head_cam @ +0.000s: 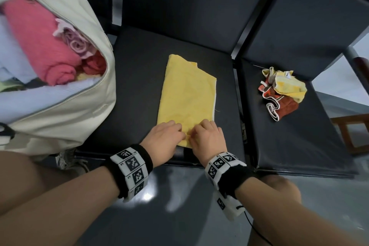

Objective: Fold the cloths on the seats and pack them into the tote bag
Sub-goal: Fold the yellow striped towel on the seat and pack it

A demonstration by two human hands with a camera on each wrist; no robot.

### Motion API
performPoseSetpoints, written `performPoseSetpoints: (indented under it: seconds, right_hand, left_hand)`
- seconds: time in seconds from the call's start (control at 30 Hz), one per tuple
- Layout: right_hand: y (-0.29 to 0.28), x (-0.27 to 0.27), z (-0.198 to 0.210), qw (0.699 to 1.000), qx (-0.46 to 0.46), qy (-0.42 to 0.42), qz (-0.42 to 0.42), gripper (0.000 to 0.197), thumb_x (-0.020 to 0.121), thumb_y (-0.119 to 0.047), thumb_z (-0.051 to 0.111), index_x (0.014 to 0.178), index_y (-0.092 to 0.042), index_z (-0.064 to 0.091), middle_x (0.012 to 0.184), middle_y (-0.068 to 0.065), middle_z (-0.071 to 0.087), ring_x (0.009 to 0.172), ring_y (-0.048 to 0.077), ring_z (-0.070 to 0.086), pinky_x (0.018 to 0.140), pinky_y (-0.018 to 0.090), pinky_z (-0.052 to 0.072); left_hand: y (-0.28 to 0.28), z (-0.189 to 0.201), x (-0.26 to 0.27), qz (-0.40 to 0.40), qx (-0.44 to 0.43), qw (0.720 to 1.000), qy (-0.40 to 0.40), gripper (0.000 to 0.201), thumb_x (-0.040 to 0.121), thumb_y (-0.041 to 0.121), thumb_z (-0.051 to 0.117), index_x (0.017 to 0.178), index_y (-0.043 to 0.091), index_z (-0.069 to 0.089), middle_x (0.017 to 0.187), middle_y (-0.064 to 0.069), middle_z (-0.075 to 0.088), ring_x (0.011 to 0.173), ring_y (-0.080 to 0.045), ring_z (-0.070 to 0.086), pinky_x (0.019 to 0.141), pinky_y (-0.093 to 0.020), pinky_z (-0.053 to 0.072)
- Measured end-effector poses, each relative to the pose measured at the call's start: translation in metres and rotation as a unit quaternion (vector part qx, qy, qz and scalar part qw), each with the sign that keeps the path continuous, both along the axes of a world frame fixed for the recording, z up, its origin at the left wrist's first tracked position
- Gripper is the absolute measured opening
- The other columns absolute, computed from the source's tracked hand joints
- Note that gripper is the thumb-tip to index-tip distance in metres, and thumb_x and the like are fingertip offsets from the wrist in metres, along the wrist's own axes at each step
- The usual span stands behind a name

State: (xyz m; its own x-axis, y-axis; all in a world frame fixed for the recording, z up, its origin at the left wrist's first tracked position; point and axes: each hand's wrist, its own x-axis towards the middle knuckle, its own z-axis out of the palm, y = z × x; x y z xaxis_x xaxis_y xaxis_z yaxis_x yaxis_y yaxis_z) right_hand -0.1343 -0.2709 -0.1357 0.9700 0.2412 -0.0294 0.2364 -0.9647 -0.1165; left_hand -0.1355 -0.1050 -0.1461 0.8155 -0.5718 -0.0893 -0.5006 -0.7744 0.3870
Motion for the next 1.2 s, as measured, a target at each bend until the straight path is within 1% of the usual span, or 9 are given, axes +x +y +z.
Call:
performPoseSetpoints:
  seconds: [0.1,0.23,0.33,0.5,0.63,0.77,0.9,1.03,1.2]
  right_hand:
    - [-0.002,-0.008,-0.002,0.997,-0.008,-0.041,0.071,0.006,0.073,-0.021,0.066,0.073,-0.016,0.064,0.077,0.000,0.056,0.073,0.026,0.056,0.062,0.034,0.042]
    - [-0.006,-0.015,-0.002,0.997,0.005,0.024,0.080,0.021,0.066,-0.021,0.076,0.083,-0.018,0.067,0.079,-0.002,0.059,0.075,0.025,0.060,0.063,0.033,0.046]
    - [-0.003,-0.014,-0.001,0.997,0.014,0.045,0.061,0.020,0.077,-0.013,0.069,0.097,-0.018,0.069,0.086,-0.001,0.063,0.084,0.026,0.060,0.069,0.035,0.046]
    - [0.001,0.002,0.008,0.982,0.057,0.183,-0.006,0.034,0.096,-0.014,0.047,0.125,-0.022,0.064,0.113,0.004,0.063,0.110,0.025,0.055,0.096,0.041,0.043]
    - [0.002,0.012,0.018,0.949,0.117,0.284,-0.076,0.033,0.096,-0.014,0.048,0.124,-0.021,0.065,0.120,0.004,0.066,0.114,0.022,0.058,0.093,0.026,0.043]
    - [0.000,0.006,0.015,0.971,0.130,0.192,-0.066,0.014,0.092,-0.019,0.056,0.106,-0.021,0.056,0.097,0.003,0.068,0.090,0.025,0.063,0.079,0.036,0.052]
    - [-0.001,-0.006,0.006,0.994,0.075,0.045,0.062,0.010,0.084,-0.018,0.066,0.091,-0.011,0.066,0.090,0.005,0.062,0.086,0.028,0.056,0.074,0.044,0.051]
    - [-0.001,-0.013,0.002,0.997,0.012,0.039,0.071,0.027,0.071,-0.025,0.080,0.094,-0.015,0.068,0.098,0.001,0.060,0.091,0.026,0.056,0.074,0.038,0.049]
    - [0.006,-0.007,0.004,0.994,-0.007,0.084,0.069,0.023,0.092,-0.018,0.054,0.114,-0.017,0.061,0.110,0.000,0.058,0.107,0.022,0.048,0.088,0.032,0.036]
  left_hand:
    - [-0.001,0.002,0.002,0.028,0.013,1.000,-0.003,0.037,0.094,0.010,0.048,0.127,0.023,0.059,0.114,0.004,0.057,0.110,-0.019,0.048,0.091,-0.030,0.040]
    - [-0.002,0.002,0.005,0.054,0.016,0.998,0.012,0.043,0.092,0.009,0.044,0.132,0.024,0.052,0.117,0.003,0.059,0.111,-0.020,0.050,0.096,-0.031,0.039]
    - [-0.002,0.003,0.005,0.061,0.013,0.998,0.007,0.041,0.091,0.010,0.046,0.129,0.025,0.052,0.116,0.004,0.059,0.112,-0.020,0.050,0.095,-0.033,0.038]
    - [0.000,-0.001,0.004,0.041,-0.043,0.989,-0.135,0.020,0.070,0.012,0.075,0.088,0.019,0.071,0.087,0.002,0.061,0.085,-0.022,0.058,0.078,-0.037,0.043]
    - [0.002,-0.007,0.002,0.031,-0.010,0.996,-0.081,0.018,0.069,0.024,0.080,0.086,0.022,0.073,0.081,0.007,0.064,0.080,-0.018,0.061,0.076,-0.033,0.041]
    - [-0.002,0.001,0.002,0.030,0.045,0.997,-0.052,0.018,0.093,0.020,0.054,0.104,0.024,0.067,0.100,0.007,0.066,0.103,-0.018,0.055,0.089,-0.032,0.033]
    - [-0.005,0.003,0.000,0.062,0.059,0.995,-0.058,0.023,0.093,0.018,0.047,0.114,0.022,0.052,0.103,0.007,0.064,0.104,-0.019,0.052,0.091,-0.034,0.031]
    - [-0.005,0.001,0.000,0.073,0.047,0.995,-0.050,0.022,0.092,0.018,0.050,0.114,0.021,0.046,0.099,0.006,0.064,0.099,-0.021,0.054,0.089,-0.037,0.035]
    - [-0.003,0.001,-0.001,0.075,0.004,0.992,-0.098,0.016,0.080,0.019,0.067,0.096,0.019,0.064,0.098,0.000,0.058,0.094,-0.023,0.053,0.085,-0.039,0.041]
